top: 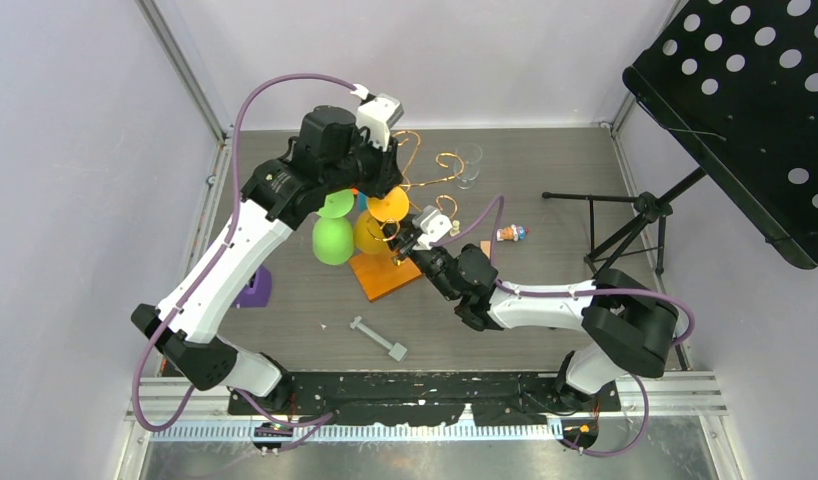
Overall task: Place the wine glass upside down on the wine glass rack
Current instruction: Turn the wine glass upside down at the wine rack.
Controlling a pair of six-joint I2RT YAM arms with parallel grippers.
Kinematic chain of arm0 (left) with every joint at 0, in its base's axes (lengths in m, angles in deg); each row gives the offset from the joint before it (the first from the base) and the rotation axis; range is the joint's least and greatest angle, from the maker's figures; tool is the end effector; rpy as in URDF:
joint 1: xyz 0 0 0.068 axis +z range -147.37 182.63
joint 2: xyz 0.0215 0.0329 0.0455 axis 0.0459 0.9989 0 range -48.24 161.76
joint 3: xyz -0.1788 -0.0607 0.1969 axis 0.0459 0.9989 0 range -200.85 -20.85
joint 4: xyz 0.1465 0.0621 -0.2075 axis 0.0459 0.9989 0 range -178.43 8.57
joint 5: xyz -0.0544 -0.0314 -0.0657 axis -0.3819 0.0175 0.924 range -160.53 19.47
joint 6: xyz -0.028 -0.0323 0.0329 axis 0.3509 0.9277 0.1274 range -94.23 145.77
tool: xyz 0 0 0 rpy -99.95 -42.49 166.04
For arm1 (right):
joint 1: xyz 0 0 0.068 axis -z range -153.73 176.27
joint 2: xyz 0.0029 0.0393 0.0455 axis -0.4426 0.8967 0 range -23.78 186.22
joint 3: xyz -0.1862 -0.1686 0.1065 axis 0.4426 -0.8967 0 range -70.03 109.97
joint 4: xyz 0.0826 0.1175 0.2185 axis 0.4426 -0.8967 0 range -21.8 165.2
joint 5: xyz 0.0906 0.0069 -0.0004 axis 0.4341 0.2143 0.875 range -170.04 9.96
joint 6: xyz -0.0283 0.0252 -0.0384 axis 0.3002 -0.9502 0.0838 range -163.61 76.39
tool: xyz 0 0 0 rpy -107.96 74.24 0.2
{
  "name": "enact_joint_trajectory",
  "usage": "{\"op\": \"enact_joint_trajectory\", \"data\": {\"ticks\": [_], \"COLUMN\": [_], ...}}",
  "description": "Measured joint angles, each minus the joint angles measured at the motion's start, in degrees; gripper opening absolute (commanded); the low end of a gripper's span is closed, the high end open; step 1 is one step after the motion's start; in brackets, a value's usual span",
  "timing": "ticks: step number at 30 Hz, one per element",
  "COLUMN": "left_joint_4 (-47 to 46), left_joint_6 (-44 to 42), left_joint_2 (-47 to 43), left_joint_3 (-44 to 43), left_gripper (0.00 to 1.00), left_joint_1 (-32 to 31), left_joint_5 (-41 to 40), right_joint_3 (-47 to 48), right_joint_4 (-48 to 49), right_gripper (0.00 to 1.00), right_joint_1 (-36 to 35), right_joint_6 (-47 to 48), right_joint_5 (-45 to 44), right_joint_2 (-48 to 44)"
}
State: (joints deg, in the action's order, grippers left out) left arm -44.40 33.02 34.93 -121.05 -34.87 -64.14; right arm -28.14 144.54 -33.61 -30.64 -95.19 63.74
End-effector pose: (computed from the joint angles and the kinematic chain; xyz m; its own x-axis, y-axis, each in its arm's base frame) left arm 0.2377 -0.1875 0.4550 -0.4437 0.1823 -0.8775 0.6327 0.7571 -0.1627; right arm 0.1696 0.2740 0.2877 0.3571 0.1836 -0.9158 -0.6512 0.7519 -0.1031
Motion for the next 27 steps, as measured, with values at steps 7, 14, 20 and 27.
{"op": "enact_joint_trajectory", "data": {"ticks": [7,14,20,27], "left_joint_4": [0.17,0.42,0.46,0.57], "left_joint_6": [0.0,0.09,0.13,0.33], "left_joint_2": [-0.04,-0.04,-0.04,-0.04], "left_joint_3": [-0.07,-0.09,-0.09,-0.17], "left_gripper": [0.2,0.19,0.18,0.18], "left_joint_1": [0.22,0.55,0.76,0.83], "left_joint_5": [0.68,1.86,2.6,2.91], "right_joint_3": [0.02,-0.44,-2.64,-2.97], "right_joint_4": [0.11,0.0,-1.11,-6.51], "right_gripper": [0.1,0.09,0.1,0.07], "right_joint_1": [-0.07,-0.07,-0.07,-0.17], "right_joint_6": [0.48,0.63,0.66,0.61], "right_joint_5": [0.04,1.57,4.24,5.62], "right_joint_2": [0.0,-0.74,-3.63,-7.72]}}
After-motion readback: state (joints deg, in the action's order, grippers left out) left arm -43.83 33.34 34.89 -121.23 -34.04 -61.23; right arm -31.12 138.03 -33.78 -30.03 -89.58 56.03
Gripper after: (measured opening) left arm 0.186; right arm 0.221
